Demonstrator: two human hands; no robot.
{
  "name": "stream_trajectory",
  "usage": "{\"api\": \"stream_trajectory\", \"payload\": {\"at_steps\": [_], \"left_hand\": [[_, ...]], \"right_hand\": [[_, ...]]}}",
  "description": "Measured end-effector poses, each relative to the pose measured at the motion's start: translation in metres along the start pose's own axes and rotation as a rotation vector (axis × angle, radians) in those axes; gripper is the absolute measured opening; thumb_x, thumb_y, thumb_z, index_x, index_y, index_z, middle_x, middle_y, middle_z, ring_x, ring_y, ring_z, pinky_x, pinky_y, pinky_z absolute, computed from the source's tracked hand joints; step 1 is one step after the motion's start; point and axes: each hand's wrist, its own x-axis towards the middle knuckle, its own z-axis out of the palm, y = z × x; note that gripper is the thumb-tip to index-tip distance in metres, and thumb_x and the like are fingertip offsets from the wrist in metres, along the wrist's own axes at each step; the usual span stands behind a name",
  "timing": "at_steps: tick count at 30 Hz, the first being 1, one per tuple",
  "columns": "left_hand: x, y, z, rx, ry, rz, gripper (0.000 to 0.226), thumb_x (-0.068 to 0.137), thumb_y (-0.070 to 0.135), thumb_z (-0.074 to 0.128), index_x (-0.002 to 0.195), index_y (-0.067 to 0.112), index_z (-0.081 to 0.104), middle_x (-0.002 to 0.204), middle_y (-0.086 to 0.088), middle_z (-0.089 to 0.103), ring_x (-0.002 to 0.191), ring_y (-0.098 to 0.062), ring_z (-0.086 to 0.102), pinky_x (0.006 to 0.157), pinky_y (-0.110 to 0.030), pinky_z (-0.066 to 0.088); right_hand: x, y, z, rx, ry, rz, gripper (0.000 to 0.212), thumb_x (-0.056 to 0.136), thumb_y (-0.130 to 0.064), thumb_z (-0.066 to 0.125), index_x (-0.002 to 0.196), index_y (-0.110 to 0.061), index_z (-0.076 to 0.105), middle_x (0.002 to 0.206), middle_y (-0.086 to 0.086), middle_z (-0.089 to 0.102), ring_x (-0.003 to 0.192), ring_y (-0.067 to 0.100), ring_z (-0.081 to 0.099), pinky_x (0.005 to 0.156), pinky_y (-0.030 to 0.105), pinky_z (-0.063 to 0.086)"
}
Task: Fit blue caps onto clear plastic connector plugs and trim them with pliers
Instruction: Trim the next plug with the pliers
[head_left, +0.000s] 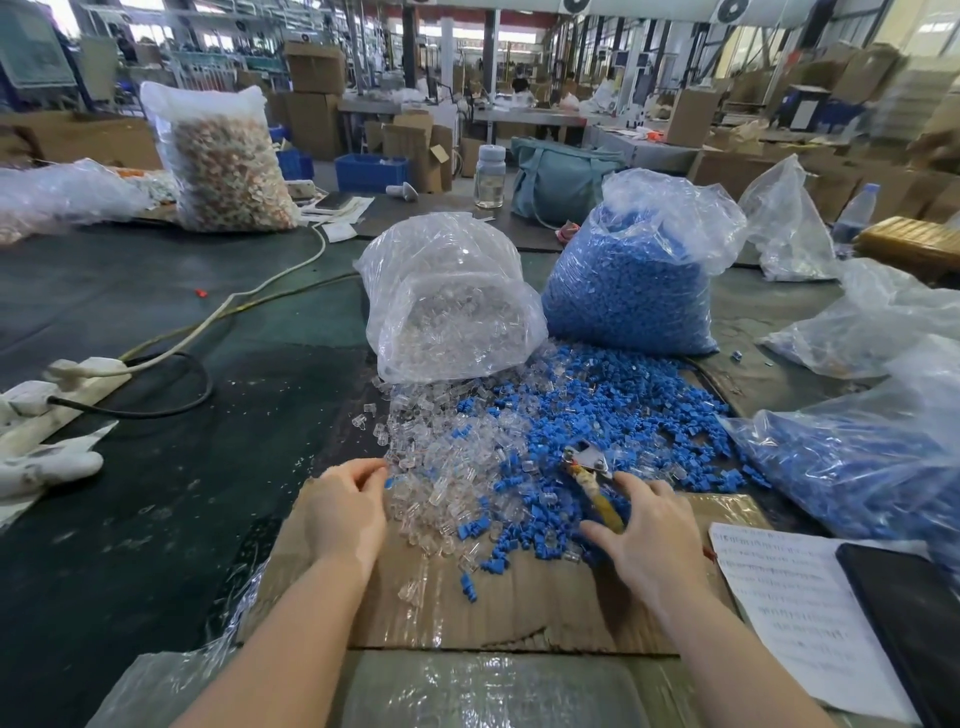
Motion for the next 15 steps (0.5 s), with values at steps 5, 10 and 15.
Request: {"api": "stream_trajectory", "payload": {"at_steps": [5, 10, 15], "left_hand": [[0.014, -0.029, -0.013, 0.285, 0.06, 0.083, 0.021, 0.092, 0.011, 0.054, 0.105, 0.007, 0.071, 0.103, -0.015, 0.062, 0.092, -0.03, 0.055, 0.08, -0.036, 0.044], [0.015, -0.038, -0.014, 0.413, 0.039, 0.063, 0.024, 0.093, 0.014, 0.053, 0.11, 0.012, 0.07, 0.111, -0.014, 0.057, 0.099, -0.031, 0.049, 0.087, -0.041, 0.042], [0.004, -0.023, -0.005, 0.522, 0.083, 0.084, 0.033, 0.093, 0.027, 0.053, 0.126, 0.023, 0.058, 0.124, -0.005, 0.048, 0.113, -0.026, 0.037, 0.095, -0.043, 0.033]], "right_hand": [[0.003, 0.006, 0.005, -0.055, 0.033, -0.042, 0.075, 0.082, -0.063, 0.053, 0.142, -0.023, 0.033, 0.128, 0.001, 0.047, 0.12, 0.02, 0.039, 0.1, 0.029, 0.031], [0.005, 0.007, 0.004, -0.105, 0.033, -0.049, 0.072, 0.084, -0.064, 0.048, 0.142, -0.025, 0.033, 0.128, 0.002, 0.047, 0.119, 0.02, 0.04, 0.097, 0.03, 0.035], [0.005, 0.001, 0.003, -0.184, -0.005, -0.02, 0.075, 0.084, -0.07, 0.04, 0.144, -0.027, 0.028, 0.139, 0.001, 0.039, 0.129, 0.022, 0.033, 0.104, 0.035, 0.03]]}}
